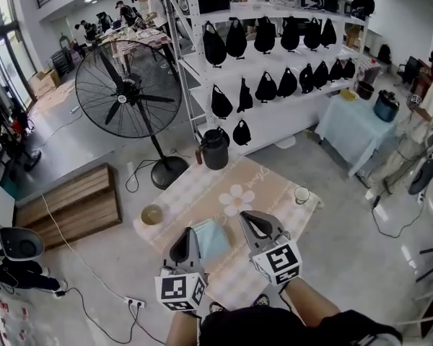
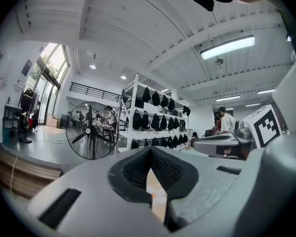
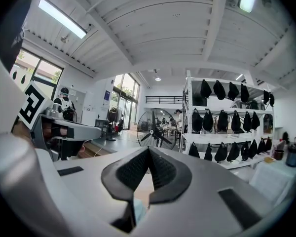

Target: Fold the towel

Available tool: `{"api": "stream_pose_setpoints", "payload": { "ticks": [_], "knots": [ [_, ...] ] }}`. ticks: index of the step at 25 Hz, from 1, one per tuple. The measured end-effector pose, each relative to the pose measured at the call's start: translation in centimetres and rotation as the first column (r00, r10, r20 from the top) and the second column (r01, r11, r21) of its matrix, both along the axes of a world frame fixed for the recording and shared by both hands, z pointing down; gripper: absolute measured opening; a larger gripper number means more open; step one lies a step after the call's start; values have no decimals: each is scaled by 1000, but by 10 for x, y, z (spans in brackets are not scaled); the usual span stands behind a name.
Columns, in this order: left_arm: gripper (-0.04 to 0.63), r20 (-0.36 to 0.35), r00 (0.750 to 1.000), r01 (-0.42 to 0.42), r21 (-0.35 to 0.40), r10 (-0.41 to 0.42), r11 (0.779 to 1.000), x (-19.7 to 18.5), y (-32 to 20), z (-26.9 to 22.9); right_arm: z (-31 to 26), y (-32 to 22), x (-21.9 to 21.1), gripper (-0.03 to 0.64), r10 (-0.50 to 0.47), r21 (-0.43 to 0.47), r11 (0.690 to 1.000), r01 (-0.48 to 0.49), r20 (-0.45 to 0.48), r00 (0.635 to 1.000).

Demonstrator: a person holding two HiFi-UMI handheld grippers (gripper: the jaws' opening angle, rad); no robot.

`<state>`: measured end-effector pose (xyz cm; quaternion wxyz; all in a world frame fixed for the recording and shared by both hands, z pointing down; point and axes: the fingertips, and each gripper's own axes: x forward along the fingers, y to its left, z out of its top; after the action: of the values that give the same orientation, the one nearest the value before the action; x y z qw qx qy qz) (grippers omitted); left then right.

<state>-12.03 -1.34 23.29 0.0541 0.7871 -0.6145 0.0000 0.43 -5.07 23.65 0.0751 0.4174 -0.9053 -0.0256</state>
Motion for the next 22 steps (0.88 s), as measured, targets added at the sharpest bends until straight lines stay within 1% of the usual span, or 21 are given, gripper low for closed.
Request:
{"api": "stream_pose_setpoints", "payload": {
  "ticks": [7, 13, 22],
  "knots": [
    [5, -7, 1000, -2, 2, 2, 1000, 1, -2, -3, -5, -1, 0, 2, -5, 12, 1000, 5, 2, 1000],
    [5, -9, 1000, -11, 4, 11, 1000, 1, 1, -1, -4, 5, -5, 0, -18, 18, 1000, 19, -20, 1000],
    [5, -4, 1000, -20, -1, 20, 1000, 5, 3, 0, -6, 6, 2, 0, -12, 13, 1000, 13, -18, 1000]
  ]
}}
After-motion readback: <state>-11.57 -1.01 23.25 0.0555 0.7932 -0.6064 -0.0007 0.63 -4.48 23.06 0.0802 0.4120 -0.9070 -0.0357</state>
